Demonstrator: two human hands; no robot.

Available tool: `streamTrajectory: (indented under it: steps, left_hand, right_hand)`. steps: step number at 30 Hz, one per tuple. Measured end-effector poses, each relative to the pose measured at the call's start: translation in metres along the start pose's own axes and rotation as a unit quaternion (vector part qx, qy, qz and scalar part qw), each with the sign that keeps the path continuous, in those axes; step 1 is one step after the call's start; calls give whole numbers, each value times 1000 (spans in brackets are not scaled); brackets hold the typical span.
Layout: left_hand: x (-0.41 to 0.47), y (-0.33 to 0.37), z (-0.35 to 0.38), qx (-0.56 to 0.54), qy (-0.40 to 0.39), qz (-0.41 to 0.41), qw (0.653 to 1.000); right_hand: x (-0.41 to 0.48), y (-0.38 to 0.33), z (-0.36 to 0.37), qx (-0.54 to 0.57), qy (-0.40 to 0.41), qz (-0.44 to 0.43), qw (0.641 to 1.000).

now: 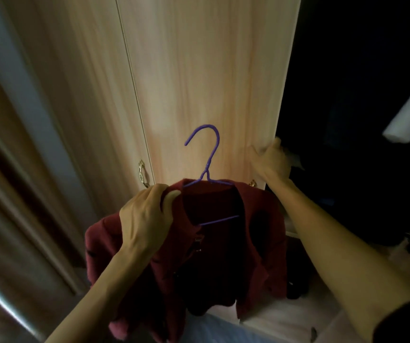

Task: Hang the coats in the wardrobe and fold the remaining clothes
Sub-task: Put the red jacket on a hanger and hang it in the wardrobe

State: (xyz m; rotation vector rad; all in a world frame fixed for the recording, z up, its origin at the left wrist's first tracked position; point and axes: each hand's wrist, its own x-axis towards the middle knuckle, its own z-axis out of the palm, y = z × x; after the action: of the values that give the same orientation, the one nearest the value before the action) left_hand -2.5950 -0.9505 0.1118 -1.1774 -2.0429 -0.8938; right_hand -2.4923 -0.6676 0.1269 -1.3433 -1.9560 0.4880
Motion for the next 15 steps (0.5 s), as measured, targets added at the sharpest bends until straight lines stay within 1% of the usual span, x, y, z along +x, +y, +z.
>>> streamTrajectory:
  steps: [4, 11, 15]
  left_hand:
    - [-10, 5, -7, -2, -23, 3, 1000]
    - [-37, 2, -47, 5, -9, 21, 1000]
    - [-61, -4, -80, 17, 3, 33, 999]
  right_hand:
    - [-12, -1, -3, 28, -3, 1, 1000]
    - [-68, -17, -20, -15, 20, 0, 1000]
    - [-114, -29, -27, -30, 22, -19, 999]
